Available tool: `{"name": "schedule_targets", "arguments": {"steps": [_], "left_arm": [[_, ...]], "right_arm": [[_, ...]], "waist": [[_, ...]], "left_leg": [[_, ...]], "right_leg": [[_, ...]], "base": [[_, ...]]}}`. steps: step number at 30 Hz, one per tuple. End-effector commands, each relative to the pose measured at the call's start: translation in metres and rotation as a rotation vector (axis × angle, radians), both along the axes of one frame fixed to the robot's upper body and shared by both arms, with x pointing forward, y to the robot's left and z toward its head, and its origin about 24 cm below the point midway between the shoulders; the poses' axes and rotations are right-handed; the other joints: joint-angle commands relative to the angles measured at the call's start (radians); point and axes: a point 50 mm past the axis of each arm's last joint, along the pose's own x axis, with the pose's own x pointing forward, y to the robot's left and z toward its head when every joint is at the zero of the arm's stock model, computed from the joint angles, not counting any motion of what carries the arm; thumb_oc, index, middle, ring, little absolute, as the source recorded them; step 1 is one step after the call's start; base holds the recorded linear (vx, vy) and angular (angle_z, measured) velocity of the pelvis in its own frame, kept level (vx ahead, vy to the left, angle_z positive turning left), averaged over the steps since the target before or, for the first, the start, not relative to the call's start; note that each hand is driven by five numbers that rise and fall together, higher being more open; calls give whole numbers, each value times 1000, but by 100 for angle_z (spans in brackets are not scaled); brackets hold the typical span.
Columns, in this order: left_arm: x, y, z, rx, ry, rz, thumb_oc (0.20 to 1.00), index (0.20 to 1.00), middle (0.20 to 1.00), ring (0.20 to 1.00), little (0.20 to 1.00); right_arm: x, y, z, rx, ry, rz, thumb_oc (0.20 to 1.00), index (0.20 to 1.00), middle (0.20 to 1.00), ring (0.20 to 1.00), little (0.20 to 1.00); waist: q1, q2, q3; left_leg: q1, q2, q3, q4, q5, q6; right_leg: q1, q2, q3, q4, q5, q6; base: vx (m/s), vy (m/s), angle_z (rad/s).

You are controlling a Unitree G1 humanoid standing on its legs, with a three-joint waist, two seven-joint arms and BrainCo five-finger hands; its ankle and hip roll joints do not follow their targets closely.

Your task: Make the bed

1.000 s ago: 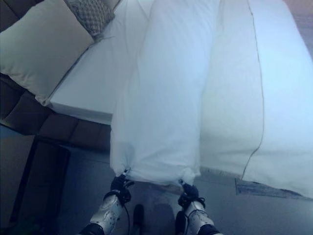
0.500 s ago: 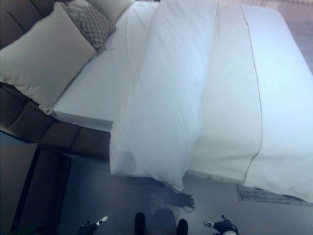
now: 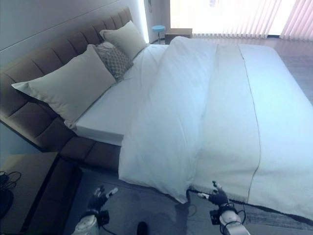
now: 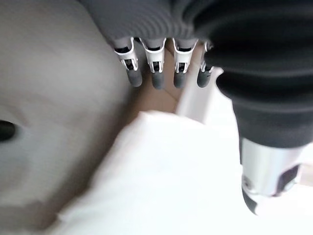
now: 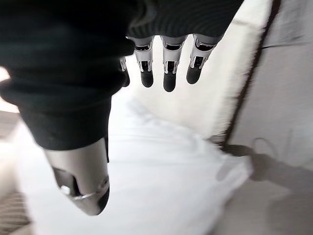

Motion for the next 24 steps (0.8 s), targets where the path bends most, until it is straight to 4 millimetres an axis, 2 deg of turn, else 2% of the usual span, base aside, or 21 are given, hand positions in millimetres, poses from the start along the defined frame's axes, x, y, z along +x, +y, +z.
{"name": "schedule_targets", "arguments": {"steps": [1,3,5,7,9,10,13,14,15,18,19,20,24], "left_arm": [[19,-1,34,-79,-195,-65,1000,1000,1000,1000,1000],[33,-7,57,-120,-285,-120,1000,1000,1000,1000,1000],[47,-14,75,-160,-348,-169,1000,1000,1000,1000,1000],[69,-28,106,-208,-447,-244,1000,1000,1000,1000,1000],[84,-42,126,-268,-506,-293,1000,1000,1000,1000,1000],[91,-53,136,-306,-525,-343,1000,1000,1000,1000,1000],[110,-65,170,-331,-598,-420,1000,1000,1000,1000,1000],[117,-69,185,-335,-627,-441,1000,1000,1000,1000,1000],[127,-78,209,-335,-676,-476,1000,1000,1000,1000,1000],[131,-81,217,-332,-686,-488,1000,1000,1000,1000,1000],[136,-95,237,-368,-725,-523,1000,1000,1000,1000,1000],[139,-96,244,-362,-732,-521,1000,1000,1000,1000,1000],[150,-94,264,-365,-754,-484,1000,1000,1000,1000,1000]], "right_arm": [[27,10,42,136,-239,38,1000,1000,1000,1000,1000],[39,24,58,274,-327,42,1000,1000,1000,1000,1000],[51,41,80,362,-418,91,1000,1000,1000,1000,1000],[71,69,116,473,-537,183,1000,1000,1000,1000,1000],[84,89,136,547,-587,231,1000,1000,1000,1000,1000],[92,101,151,571,-615,281,1000,1000,1000,1000,1000],[110,110,184,585,-675,324,1000,1000,1000,1000,1000],[116,114,198,587,-699,347,1000,1000,1000,1000,1000],[125,122,219,622,-730,368,1000,1000,1000,1000,1000],[128,123,224,620,-733,375,1000,1000,1000,1000,1000],[133,132,251,647,-782,408,1000,1000,1000,1000,1000],[136,131,258,640,-792,400,1000,1000,1000,1000,1000],[146,137,284,654,-816,397,1000,1000,1000,1000,1000]], "waist": [[17,-33,-51],[25,-44,-63],[24,-47,-60],[12,-43,-20],[8,-31,9],[7,-31,17],[2,-26,42],[0,-30,54],[-8,-32,78],[-19,-32,89],[-11,-26,105],[-11,-22,105],[3,-25,123]], "left_leg": [[-38,-31,19,53,-28,70],[-30,-46,37,67,-59,94],[-17,-54,52,62,-73,111],[-18,-61,63,60,-76,128],[-30,-55,65,58,-73,130],[-25,-60,71,46,-76,130],[-32,-74,76,17,-71,125],[-37,-78,82,10,-72,123],[-53,-89,82,10,-72,116],[-68,-93,72,17,-72,115],[-104,-99,63,24,-59,107],[-116,-99,57,14,-49,104],[-170,-87,44,-38,-7,91]], "right_leg": [[48,-34,20,51,-74,92],[30,-63,33,104,-82,112],[-27,-82,45,207,-64,130],[-126,-99,62,330,-4,143],[-191,-92,55,379,-7,131],[-199,-95,38,361,-16,123],[-248,-56,36,262,-13,110],[-268,-54,27,198,12,111],[-312,-44,33,99,76,119],[-332,-35,62,97,83,119],[-331,-44,57,79,102,120],[-332,-37,65,61,106,116],[-373,-18,23,17,135,113]], "base": [[192,254,-33],[184,281,-38],[111,278,-28],[-65,250,-28],[-64,191,-34],[27,171,-22],[6,91,-17],[25,25,-18],[23,3,-13],[30,-24,3],[43,-53,47],[82,-75,38],[50,-90,5]]}}
